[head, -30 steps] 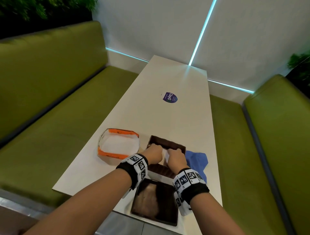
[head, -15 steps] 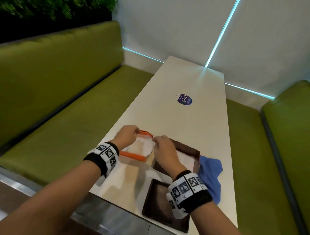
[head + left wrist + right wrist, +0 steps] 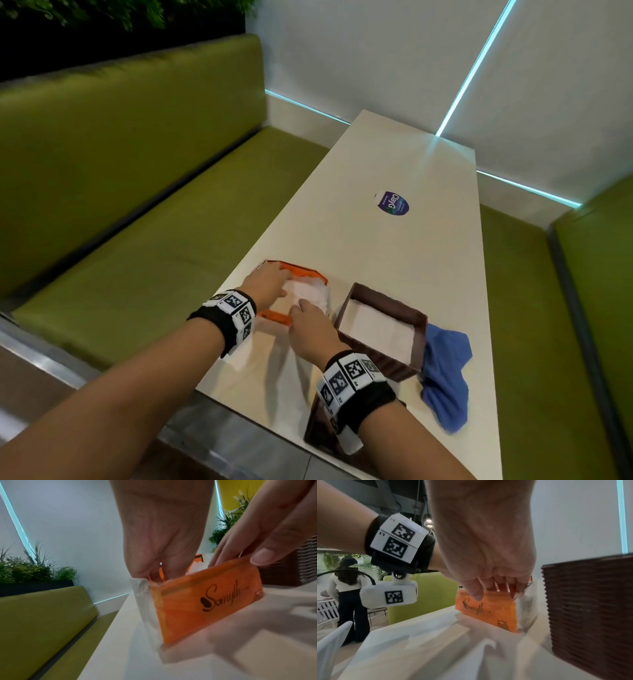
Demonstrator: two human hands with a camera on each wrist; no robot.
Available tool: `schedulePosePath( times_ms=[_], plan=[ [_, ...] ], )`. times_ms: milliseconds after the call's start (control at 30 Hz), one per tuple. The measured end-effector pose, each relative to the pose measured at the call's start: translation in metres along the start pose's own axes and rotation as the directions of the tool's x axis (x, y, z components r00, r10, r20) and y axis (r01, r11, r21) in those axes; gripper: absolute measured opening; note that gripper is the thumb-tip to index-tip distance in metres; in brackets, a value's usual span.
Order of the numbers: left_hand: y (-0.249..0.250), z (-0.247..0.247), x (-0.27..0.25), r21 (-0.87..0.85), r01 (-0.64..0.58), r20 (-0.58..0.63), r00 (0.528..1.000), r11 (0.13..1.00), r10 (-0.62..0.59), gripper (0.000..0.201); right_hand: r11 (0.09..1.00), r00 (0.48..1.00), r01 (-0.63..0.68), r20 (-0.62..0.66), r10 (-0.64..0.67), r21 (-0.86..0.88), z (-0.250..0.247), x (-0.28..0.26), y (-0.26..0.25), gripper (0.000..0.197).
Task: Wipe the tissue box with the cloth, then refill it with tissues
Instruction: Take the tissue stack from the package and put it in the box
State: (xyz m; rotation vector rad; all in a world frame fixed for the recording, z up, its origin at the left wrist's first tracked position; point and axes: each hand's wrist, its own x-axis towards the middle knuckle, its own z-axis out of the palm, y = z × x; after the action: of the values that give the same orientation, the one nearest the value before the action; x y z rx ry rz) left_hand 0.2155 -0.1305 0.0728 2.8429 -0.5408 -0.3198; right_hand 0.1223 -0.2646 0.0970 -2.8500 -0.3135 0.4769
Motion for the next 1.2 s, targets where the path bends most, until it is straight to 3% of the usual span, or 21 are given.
schedulePosePath(
  times_ms=[300,500,600,733,800,867,933,1000,1100,1200],
  plan=[
    [0.009,-0.015,0.001,0.048,0.052,-0.061,0.997,0.997,-0.049,0.03,0.999,0.999,0.052,-0.007,-0.052,0.012,-0.001,0.002,0.002,0.032],
    [0.008,-0.021,-0.001,0.196,0.018,-0.036,0.999,0.98,-0.011,0.025,0.993,0.993,0.117,-0.024,-0.117,-0.01,0.004,0.003,0.001,0.03],
    [0.016,-0.02,0.001,0.162,-0.049,-0.008,0.999,0.986,0.051,0.026,0.992,0.992,0.122,-0.025,-0.123,-0.039,0.003,0.004,0.003,0.031],
    [0.019,-0.012,0.005,0.057,-0.156,0.135,0.98,0.986,0.148,0.047,0.989,0.993,0.121,0.002,-0.122,-0.084,0.004,0.003,0.005,0.033],
    [0.02,-0.012,0.005,0.127,-0.123,0.259,0.962,0.984,0.087,0.039,0.989,0.993,0.116,0.003,-0.116,-0.092,0.004,0.002,0.004,0.033],
    [0.022,-0.015,0.006,0.148,-0.181,0.33,0.936,0.972,0.125,0.027,0.991,0.994,0.108,-0.008,-0.109,-0.084,0.005,0.001,0.004,0.033],
    [0.019,-0.02,0.011,0.045,-0.134,0.353,0.929,0.99,0.11,0.048,0.994,0.995,0.094,-0.02,-0.095,-0.047,0.004,0.0,0.004,0.035],
    [0.013,-0.022,0.017,0.023,-0.065,0.3,0.952,0.998,0.055,0.062,0.997,0.997,0.071,-0.036,-0.069,0.042,0.003,-0.001,0.003,0.039],
    [0.014,-0.026,0.017,0.019,-0.039,0.345,0.938,0.999,0.03,0.051,0.975,0.998,-0.002,-0.057,0.015,0.221,0.0,-0.001,0.002,0.04],
    [0.025,-0.026,0.011,0.11,-0.06,0.413,0.911,0.992,0.009,0.015,0.972,0.992,-0.003,-0.12,0.032,0.235,-0.001,0.0,0.003,0.04]
  ],
)
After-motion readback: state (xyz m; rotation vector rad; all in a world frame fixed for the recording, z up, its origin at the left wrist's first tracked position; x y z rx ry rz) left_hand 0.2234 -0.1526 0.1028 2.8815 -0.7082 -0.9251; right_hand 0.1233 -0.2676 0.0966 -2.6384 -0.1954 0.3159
